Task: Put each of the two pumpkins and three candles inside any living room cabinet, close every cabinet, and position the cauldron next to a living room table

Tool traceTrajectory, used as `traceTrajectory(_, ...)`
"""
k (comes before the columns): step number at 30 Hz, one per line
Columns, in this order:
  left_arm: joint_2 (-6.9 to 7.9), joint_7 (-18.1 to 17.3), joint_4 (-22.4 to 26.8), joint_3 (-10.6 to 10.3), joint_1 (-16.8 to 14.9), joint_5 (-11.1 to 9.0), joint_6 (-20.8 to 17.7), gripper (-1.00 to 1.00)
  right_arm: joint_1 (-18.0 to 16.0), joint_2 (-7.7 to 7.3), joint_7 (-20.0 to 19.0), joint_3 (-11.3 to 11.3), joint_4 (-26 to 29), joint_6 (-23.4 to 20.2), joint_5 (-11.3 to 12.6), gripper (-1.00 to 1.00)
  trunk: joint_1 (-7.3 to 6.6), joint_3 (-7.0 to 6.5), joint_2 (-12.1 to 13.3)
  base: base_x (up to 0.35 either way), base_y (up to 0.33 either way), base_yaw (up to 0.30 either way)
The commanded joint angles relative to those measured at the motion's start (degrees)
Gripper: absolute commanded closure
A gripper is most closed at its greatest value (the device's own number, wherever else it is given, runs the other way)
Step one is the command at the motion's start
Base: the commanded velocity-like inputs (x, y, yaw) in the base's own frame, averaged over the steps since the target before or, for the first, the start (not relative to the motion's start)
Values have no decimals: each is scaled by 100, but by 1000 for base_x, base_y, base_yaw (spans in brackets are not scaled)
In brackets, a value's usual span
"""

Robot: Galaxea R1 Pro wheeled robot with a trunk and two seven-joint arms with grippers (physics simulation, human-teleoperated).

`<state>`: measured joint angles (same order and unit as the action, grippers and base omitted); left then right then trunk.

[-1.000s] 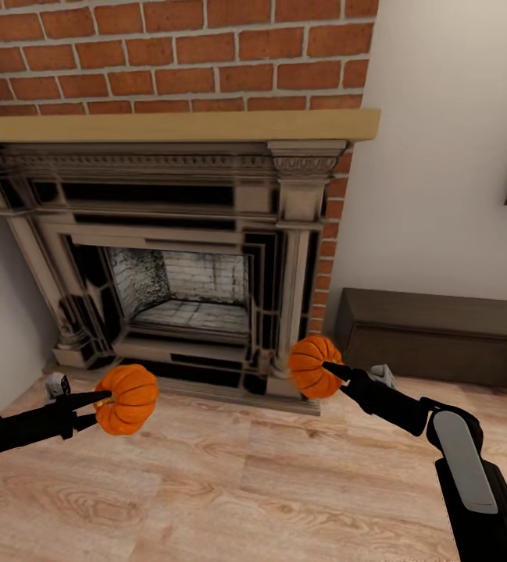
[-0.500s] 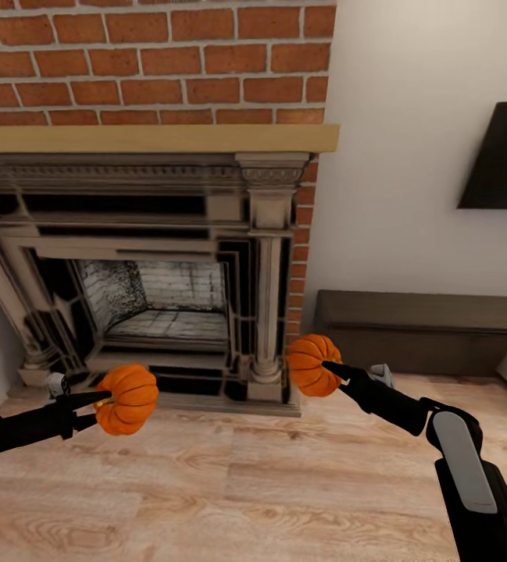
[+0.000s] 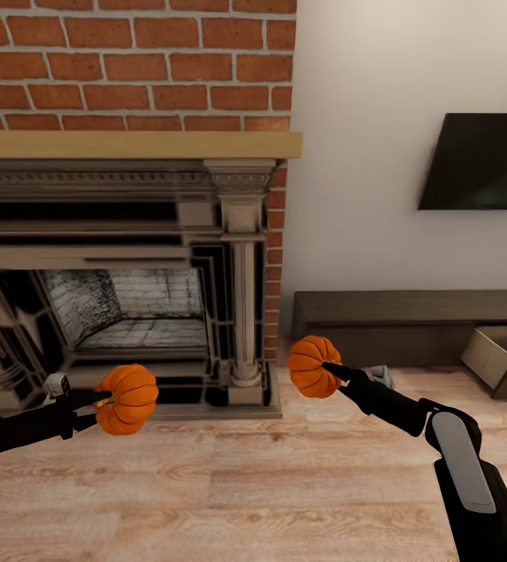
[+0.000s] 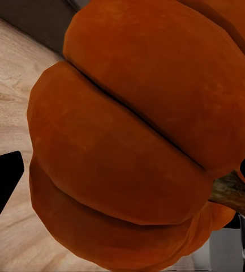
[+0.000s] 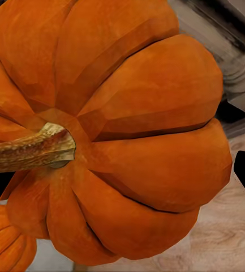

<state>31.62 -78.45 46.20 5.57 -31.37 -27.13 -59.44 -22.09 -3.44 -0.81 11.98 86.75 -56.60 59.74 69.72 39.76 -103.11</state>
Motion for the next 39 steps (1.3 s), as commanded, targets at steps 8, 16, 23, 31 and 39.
traceTrajectory(8,2,5,3,3,-1,-3,-42,100,-6,1,-7,7,-23,-27,11,100,-1,-49,-3,0,0,-207)
traceTrajectory(16,2,5,3,-1,-1,6,-42,100,-6,1,0,12,-26,-24,11,100,-110,-192,198,0,0,-207)
traceTrajectory(23,2,5,3,0,-1,6,-42,100,-6,1,2,14,-26,-11,9,100,-264,-365,479,0,0,-207)
traceTrajectory(31,2,5,3,-4,-1,10,-42,100,-6,-2,2,14,-26,121,10,100,-330,-473,599,0,0,-207)
traceTrajectory(39,-6,5,3,-4,-1,14,-39,100,-6,1,4,14,-26,127,2,100,-330,-527,599,0,0,-207)
